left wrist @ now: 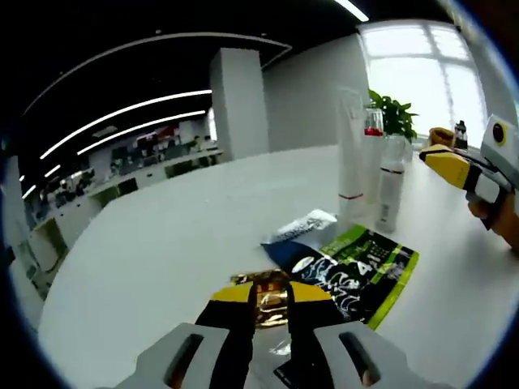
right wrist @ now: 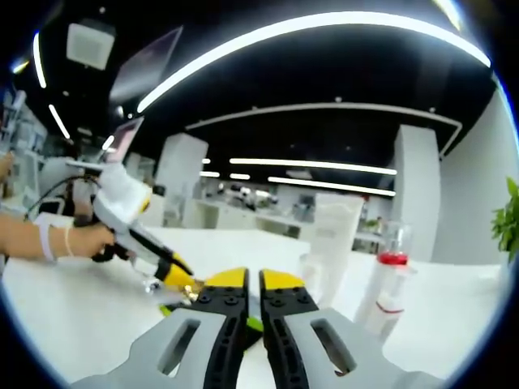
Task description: Arrange the skincare products in the storage area until every visible bottle or jar stands upright without overlapping.
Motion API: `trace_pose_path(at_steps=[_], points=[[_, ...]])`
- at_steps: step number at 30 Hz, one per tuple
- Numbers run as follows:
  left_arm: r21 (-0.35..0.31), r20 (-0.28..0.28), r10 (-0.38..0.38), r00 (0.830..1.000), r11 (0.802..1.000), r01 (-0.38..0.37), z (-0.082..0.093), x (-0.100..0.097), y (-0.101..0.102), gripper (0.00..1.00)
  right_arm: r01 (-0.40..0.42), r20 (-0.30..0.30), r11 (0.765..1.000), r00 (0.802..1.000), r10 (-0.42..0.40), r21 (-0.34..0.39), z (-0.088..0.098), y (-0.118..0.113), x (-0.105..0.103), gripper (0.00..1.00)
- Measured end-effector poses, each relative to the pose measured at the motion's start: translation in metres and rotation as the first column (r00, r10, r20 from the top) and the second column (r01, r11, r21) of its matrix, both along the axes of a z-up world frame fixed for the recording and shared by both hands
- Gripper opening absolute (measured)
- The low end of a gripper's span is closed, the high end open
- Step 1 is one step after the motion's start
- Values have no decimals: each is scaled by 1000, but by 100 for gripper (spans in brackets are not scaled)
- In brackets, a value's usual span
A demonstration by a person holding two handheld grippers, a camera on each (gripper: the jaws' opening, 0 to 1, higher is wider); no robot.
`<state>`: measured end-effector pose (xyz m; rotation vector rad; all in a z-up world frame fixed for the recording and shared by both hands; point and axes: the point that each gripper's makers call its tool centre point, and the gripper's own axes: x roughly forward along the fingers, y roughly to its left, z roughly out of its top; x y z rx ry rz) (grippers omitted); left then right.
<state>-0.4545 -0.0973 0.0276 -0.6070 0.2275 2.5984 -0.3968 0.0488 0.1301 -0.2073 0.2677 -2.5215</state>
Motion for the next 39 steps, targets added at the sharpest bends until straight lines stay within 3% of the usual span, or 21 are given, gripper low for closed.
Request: trace_pose_path(at_steps=[2, 3, 5, 7, 24, 26, 27, 29, 30, 32, 34, 35, 38, 39], points=[[-6, 51, -3, 999, 1000, 4, -14, 0, 3, 14, 2, 2, 1000, 1000, -2, 3, -1, 0, -1, 4], [43, 36, 13, 999, 999, -15, -10, -2, 6, 13, 4, 1, 1000, 1000, -4, 4, -1, 1, -1, 4], [48, 51, 21, 998, 999, -23, -11, -5, 3, 10, 9, -3, 1000, 1000, -9, 3, 0, 1, -2, 4], [41, 31, 41, 999, 998, -42, -11, -10, -1, 6, 14, -6, 1000, 1000, -14, 2, 0, 2, -4, 4], [106, 28, 191, 981, 975, -193, -12, -32, -28, 7, 16, 5, 1000, 1000, -16, 14, -3, 3, -8, 3], [86, -3, 187, 982, 979, -186, -8, -31, -30, 10, 16, 5, 1000, 1000, -16, 14, -3, 3, -8, 3], [103, -47, 156, 987, 983, -150, 2, -31, -25, 12, 18, 3, 1000, 1000, -18, 14, -3, 4, -8, 3], [162, -77, 139, 987, 979, -125, 19, -25, -18, 17, 21, -2, 1000, 1000, -21, 12, -2, 5, -8, 3], [159, -75, 121, 990, 981, -108, 24, -21, -16, 17, 21, -3, 1000, 1000, -21, 11, -1, 6, -8, 3], [124, -35, 67, 997, 990, -62, 25, -10, -11, 18, 23, -5, 1000, 1000, -23, 1, 2, 9, -8, 3], [50, 73, 19, 997, 998, -23, 10, 6, -10, 18, 26, -9, 1000, 1000, -27, -13, 6, 12, -8, 2], [9, 95, 12, 995, 1000, -13, 3, 11, -11, 18, 28, -9, 999, 1000, -28, -19, 7, 13, -8, 2], [-83, 142, -7, 990, 996, 19, -14, 20, -13, 16, 28, -12, 999, 1000, -29, -29, 9, 14, -8, 1], [-38, 117, -9, 993, 999, 14, -10, 17, -10, 15, 29, -13, 999, 1000, -29, -28, 9, 13, -9, 1]])
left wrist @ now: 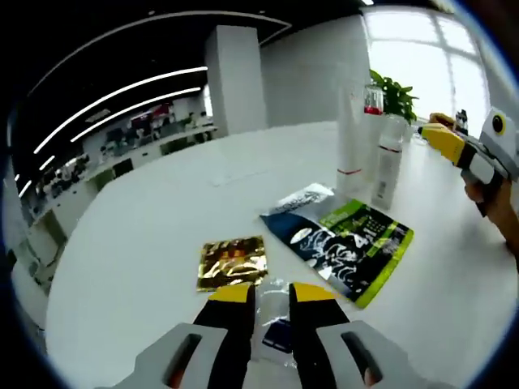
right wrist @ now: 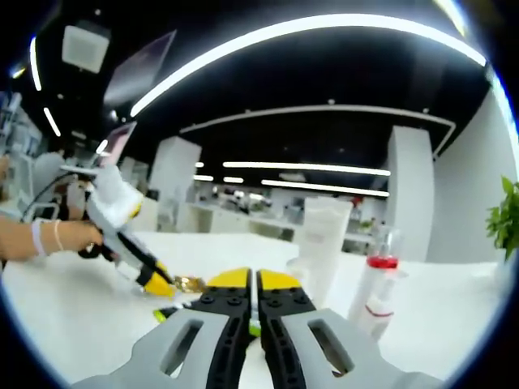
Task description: Arrange the skincare products in the storage area until every visible bottle or jar stands upright without overlapping.
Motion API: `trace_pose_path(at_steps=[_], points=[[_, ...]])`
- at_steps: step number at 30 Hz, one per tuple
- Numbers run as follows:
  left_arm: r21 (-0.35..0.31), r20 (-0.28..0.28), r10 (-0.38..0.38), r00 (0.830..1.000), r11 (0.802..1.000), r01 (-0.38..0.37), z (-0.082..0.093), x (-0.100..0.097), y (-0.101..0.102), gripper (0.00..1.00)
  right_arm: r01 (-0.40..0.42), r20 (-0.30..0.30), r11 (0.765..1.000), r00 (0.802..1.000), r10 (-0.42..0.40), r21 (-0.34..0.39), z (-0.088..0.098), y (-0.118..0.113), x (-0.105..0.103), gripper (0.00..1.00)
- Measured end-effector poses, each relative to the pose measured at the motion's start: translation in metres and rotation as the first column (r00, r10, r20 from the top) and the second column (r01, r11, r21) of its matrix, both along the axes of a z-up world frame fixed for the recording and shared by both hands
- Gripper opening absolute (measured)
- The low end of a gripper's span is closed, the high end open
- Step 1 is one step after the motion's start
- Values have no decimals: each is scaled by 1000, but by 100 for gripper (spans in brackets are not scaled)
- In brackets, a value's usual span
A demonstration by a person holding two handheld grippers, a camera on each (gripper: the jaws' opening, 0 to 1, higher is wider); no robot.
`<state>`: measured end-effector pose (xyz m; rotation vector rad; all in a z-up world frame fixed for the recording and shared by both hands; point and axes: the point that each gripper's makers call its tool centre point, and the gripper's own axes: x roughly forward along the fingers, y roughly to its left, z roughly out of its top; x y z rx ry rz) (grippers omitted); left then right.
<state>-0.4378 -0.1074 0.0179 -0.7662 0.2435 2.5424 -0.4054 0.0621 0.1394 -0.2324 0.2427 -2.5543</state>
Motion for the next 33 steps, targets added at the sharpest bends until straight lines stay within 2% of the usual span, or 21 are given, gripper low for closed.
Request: trace_pose_path(at_steps=[1, 3, 7, 10, 14, 16, 19, 20, 21, 23, 25, 26, 29, 30, 32, 33], points=[[37, 37, -9, 999, 999, 8, -2, 4, 3, 15, 0, -1, 1000, 1000, 0, 0, 0, 0, 0, 1], [81, 68, -47, 997, 996, 41, -2, 9, 8, 15, 4, -6, 1000, 1000, -4, -3, 2, 2, 0, 1], [99, 103, -102, 989, 991, 92, -2, 21, 11, 15, 7, -6, 1000, 1000, -8, -16, 4, 4, -2, 1], [203, 161, -177, 971, 969, 143, 0, 33, 22, 15, 5, 2, 1000, 1000, -5, -12, 2, 4, -3, 1], [269, 187, -225, 956, 948, 170, 3, 44, 25, 14, 5, 1, 1000, 1000, -5, -10, 2, 4, -4, 1], [321, 158, -192, 969, 938, 133, 12, 40, 23, 14, 8, -2, 1000, 1000, -8, -11, 3, 5, -4, 0], [369, 55, -36, 998, 929, 13, 29, 15, 0, 15, 8, -3, 1000, 1000, -8, -12, 3, 5, -4, 0], [344, 28, 41, 999, 938, -48, 30, 6, -16, 15, 7, 0, 1000, 1000, -7, -10, 2, 5, -4, 0], [311, -4, 83, 997, 947, -78, 30, 0, -26, 14, 4, 3, 1000, 1000, -4, -9, 1, 4, -4, 0], [262, -40, 127, 991, 958, -112, 29, -8, -37, 14, 3, 7, 1000, 1000, -3, -4, 0, 4, -4, 0], [243, -37, 127, 991, 963, -115, 25, -9, -36, 14, 3, 9, 1000, 1000, -3, 0, -1, 3, -4, 0], [241, -29, 121, 992, 964, -110, 23, -8, -35, 14, 2, 10, 1000, 1000, -2, 0, -2, 3, -4, 0], [219, 67, 77, 995, 972, -90, 11, 1, -28, 14, 2, 10, 1000, 1000, -2, 2, -2, 2, -4, 0], [190, 90, 59, 994, 979, -76, 6, 5, -26, 14, 0, 10, 1000, 1000, 0, 2, -2, 2, -3, 0], [172, 107, 41, 993, 983, -59, 1, 7, -22, 14, -2, 11, 1000, 1000, 2, 3, -3, 1, -3, 0], [149, 163, 4, 987, 988, -29, -7, 16, -16, 14, -3, 14, 1000, 1000, 2, 6, -4, 0, -3, 0]])
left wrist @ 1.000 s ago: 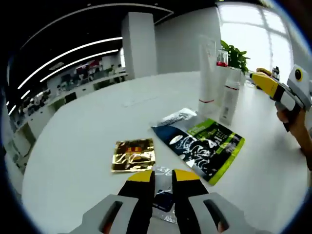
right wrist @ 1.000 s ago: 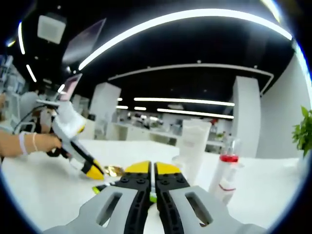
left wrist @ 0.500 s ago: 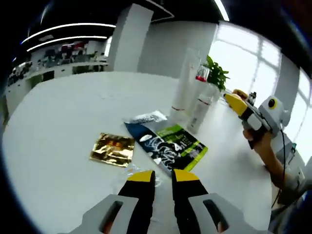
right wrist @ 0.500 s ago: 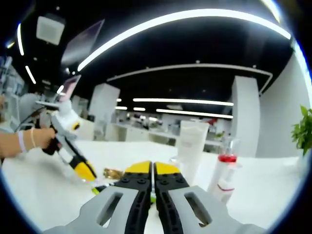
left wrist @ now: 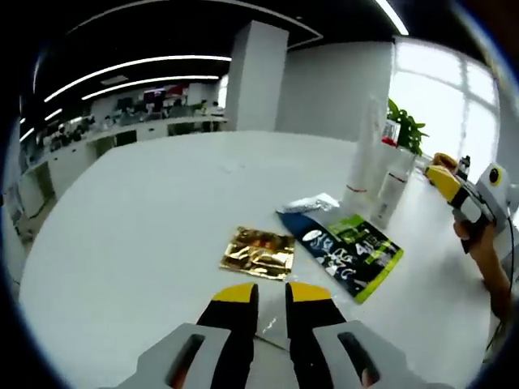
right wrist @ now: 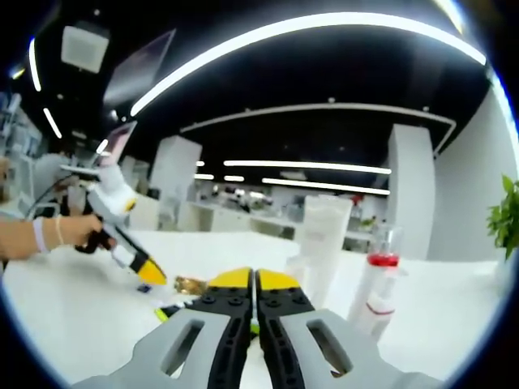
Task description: Arrange the skincare products in the storage area until every visible bottle or jar stands upright without overlapping.
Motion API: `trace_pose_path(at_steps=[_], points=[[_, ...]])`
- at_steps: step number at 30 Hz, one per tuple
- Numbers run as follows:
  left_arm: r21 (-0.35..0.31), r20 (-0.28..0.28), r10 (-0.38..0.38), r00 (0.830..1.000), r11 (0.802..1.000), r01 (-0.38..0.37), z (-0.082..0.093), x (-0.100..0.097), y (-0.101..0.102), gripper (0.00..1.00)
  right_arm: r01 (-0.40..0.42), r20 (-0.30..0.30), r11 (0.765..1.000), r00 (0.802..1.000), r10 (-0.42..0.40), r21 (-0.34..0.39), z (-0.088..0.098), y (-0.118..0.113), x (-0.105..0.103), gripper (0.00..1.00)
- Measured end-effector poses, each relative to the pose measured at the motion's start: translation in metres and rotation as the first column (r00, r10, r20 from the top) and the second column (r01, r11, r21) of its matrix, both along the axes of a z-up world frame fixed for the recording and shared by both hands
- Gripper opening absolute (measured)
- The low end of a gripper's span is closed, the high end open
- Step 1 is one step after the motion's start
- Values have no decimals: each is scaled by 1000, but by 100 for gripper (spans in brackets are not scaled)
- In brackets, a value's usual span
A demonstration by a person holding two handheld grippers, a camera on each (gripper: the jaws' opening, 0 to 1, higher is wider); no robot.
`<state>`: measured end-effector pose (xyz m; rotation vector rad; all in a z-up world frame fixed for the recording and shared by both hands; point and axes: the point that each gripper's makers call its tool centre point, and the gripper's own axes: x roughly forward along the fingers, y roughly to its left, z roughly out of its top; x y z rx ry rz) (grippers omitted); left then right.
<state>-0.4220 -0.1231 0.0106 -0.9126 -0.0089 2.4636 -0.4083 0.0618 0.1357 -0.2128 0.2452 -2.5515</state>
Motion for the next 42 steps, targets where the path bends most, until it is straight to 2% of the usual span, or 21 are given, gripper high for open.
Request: trace_pose_path(at_steps=[1, 2, 4, 6, 8, 11, 12, 13, 14, 17, 18, 20, 22, 23, 25, 27, 29, 30, 34, 38, 42], points=[[26, -74, -20, 997, 999, 22, 13, -2, 9, 13, -1, 2, 1000, 1000, 1, 2, -1, 0, 0, 0], [51, -2, -41, 999, 998, 41, 9, 5, 12, 13, -1, 3, 1000, 1000, 1, 4, -1, -1, 1, 0], [86, 14, -83, 996, 993, 81, 10, 9, 19, 13, -2, 4, 1000, 1000, 2, 6, -2, -2, 1, 0], [89, 13, -92, 996, 992, 91, 11, 4, 18, 13, -1, 4, 1000, 1000, 1, 6, -2, -3, 1, 0], [78, -44, -53, 998, 995, 56, 12, 6, 14, 13, -2, 4, 1000, 1000, 2, 7, -2, -4, 2, 0], [149, -86, 34, 996, 989, -20, 21, -17, 3, 13, -3, 4, 1000, 1000, 3, 11, -3, -4, 4, 0], [156, -135, 66, 989, 987, -44, 24, -17, -2, 13, -4, 6, 1000, 1000, 4, 12, -4, -5, 4, 0], [161, -128, 90, 988, 985, -69, 23, -18, -8, 13, -4, 7, 1000, 1000, 4, 14, -4, -5, 4, 0], [152, -86, 108, 990, 984, -94, 19, -21, -15, 13, -4, 8, 1000, 1000, 4, 15, -5, -5, 5, 0], [111, -87, 102, 991, 990, -92, 13, -19, -18, 13, -5, 8, 1000, 1000, 4, 16, -5, -5, 5, 0], [133, -39, 59, 998, 990, -53, 8, -15, -8, 13, -5, 8, 1000, 1000, 5, 16, -5, -6, 6, 0], [144, -10, 13, 1000, 990, -12, 4, -9, 5, 13, -5, 8, 1000, 1000, 5, 17, -5, -6, 6, 0], [125, -56, 17, 998, 992, -10, 8, -8, 9, 14, -5, 8, 1000, 1000, 4, 18, -5, -6, 6, 0], [83, -70, 16, 997, 997, -10, 8, -8, 6, 14, -4, 9, 1000, 1000, 4, 18, -6, -6, 7, 0], [41, -93, 8, 996, 999, -4, 8, -12, 6, 14, -4, 9, 1000, 1000, 3, 20, -6, -6, 7, 0], [45, -102, 7, 995, 999, -2, 7, -11, 12, 14, -6, 12, 1000, 1000, 5, 23, -8, -7, 7, 0], [69, -130, 2, 992, 998, 8, 9, -17, 18, 15, -8, 16, 999, 1000, 7, 34, -10, -9, 7, 0], [70, -126, 12, 992, 998, -3, 7, -21, 17, 15, -8, 17, 999, 1000, 7, 39, -11, -10, 8, 0], [157, -144, 25, 989, 988, -2, 11, -33, 26, 15, -5, 17, 999, 1000, 4, 46, -12, -9, 7, 0], [213, -121, 56, 991, 977, -30, 14, -41, 22, 15, -1, 17, 999, 1000, 1, 49, -13, -9, 7, 0], [283, -153, 79, 985, 958, -33, 34, -36, 18, 15, -1, 11, 999, 1000, 1, 43, -11, -8, 7, 0]])
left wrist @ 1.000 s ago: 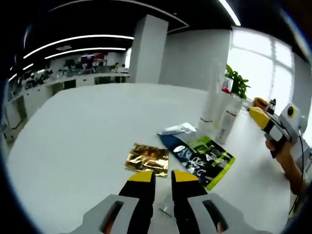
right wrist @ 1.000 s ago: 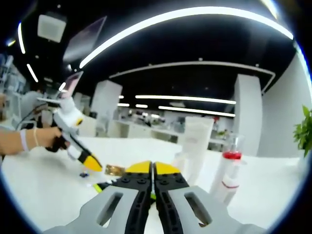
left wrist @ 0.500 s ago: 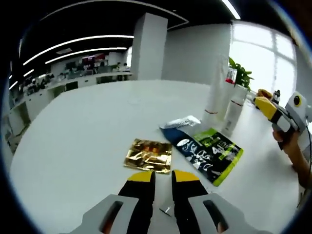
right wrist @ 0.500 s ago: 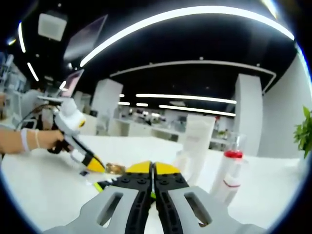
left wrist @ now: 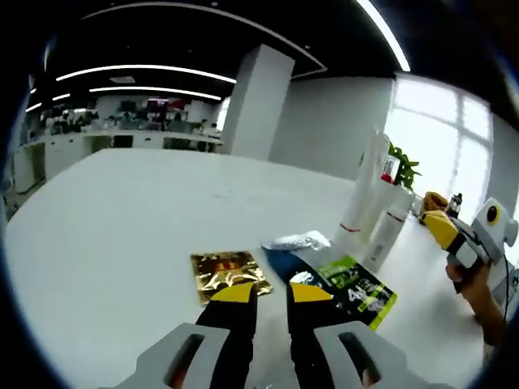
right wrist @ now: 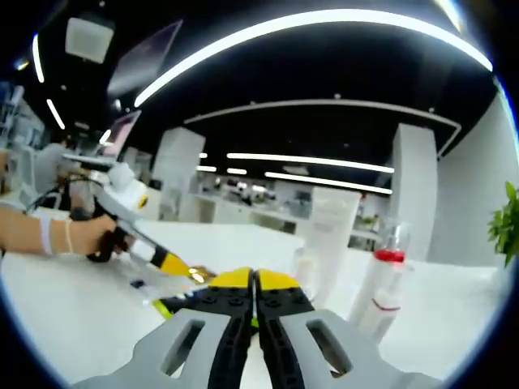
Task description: Arrange the skincare products in the storage area until every visible bottle or jar stands upright without overlapping.
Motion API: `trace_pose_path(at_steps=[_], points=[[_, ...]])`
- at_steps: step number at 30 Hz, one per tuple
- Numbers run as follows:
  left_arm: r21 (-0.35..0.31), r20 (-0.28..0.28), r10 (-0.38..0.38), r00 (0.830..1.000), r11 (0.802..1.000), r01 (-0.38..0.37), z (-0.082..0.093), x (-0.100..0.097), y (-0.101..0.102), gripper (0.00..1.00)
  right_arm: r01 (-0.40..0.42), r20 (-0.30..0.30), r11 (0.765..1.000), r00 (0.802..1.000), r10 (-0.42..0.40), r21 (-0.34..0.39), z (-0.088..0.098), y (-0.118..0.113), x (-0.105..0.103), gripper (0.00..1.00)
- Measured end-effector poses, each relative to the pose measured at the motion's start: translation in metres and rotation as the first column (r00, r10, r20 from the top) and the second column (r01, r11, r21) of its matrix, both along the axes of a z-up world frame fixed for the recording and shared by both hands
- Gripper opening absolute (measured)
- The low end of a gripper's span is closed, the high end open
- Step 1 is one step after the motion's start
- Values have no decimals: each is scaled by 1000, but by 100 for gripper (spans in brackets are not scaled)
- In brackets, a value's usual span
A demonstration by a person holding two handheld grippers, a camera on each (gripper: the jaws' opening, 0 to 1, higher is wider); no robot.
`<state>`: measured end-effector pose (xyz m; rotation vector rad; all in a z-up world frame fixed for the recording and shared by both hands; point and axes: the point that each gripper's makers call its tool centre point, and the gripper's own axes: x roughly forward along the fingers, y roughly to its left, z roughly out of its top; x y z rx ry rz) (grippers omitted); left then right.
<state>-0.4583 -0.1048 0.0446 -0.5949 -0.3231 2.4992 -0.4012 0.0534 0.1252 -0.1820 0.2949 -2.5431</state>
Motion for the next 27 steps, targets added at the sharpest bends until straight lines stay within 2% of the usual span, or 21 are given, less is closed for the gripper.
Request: trace_pose_path(at_steps=[1, 3, 5, 7, 8, 9, 10, 11, 13, 14, 15, 16, 18, 22, 23, 25, 27], points=[[12, 0, -5, 1000, 1000, 5, 6, 2, -2, 15, 0, 0, 1000, 1000, 0, -2, 0, 0, 0, 0], [30, 7, -66, 998, 997, 66, 14, 13, 3, 15, 1, -2, 1000, 1000, -1, -3, 1, 1, 0, 0], [0, 62, -200, 978, 980, 200, 10, 37, 18, 15, 2, -4, 1000, 1000, -2, -7, 2, 2, 0, 0], [-34, 99, -313, 945, 948, 318, 2, 58, 30, 15, 3, -2, 1000, 1000, -3, -11, 2, 2, 0, 0], [-71, 134, -386, 913, 915, 398, -6, 75, 39, 15, 4, 13, 1000, 1000, -4, -14, 1, 2, 0, 0], [-94, 179, -421, 889, 892, 441, -13, 86, 43, 15, 2, 28, 1000, 1000, -1, -14, -1, 2, 0, 0], [-116, 231, -458, 859, 863, 491, -21, 98, 45, 15, 1, 33, 1000, 999, 0, -13, -2, 2, 0, 0], [-131, 257, -501, 826, 829, 543, -26, 107, 47, 15, 3, 35, 1000, 999, -3, -13, -2, 2, 0, 0], [-73, 232, -537, 811, 822, 565, -20, 114, 55, 15, 8, 34, 1000, 999, -7, -18, -1, 4, 0, 0], [-56, 271, -545, 793, 814, 579, -22, 121, 54, 15, 7, 35, 1000, 999, -6, -24, 0, 5, 0, 0], [-62, 300, -538, 788, 813, 579, -24, 122, 51, 14, 6, 36, 1000, 999, -5, -29, 1, 5, -1, 0], [-71, 283, -535, 796, 816, 574, -23, 123, 50, 14, 5, 37, 1000, 999, -3, -30, 1, 5, -1, 0], [-120, 296, -507, 810, 821, 558, -26, 128, 39, 14, 4, 38, 1000, 999, -3, -31, 1, 5, -1, 0], [-165, 305, -466, 830, 833, 528, -30, 137, 26, 13, 1, 42, 1000, 999, 0, -24, -1, 4, -3, 0], [-166, 305, -466, 831, 833, 528, -31, 139, 24, 13, 2, 44, 1000, 999, -1, -22, -1, 4, -4, 0], [-192, 285, -462, 840, 831, 522, -33, 136, 20, 13, 2, 46, 1000, 999, -2, -20, -2, 5, -5, 0], [-190, 280, -456, 844, 836, 515, -33, 131, 19, 13, 3, 47, 1000, 999, -2, -19, -3, 5, -5, 0]])
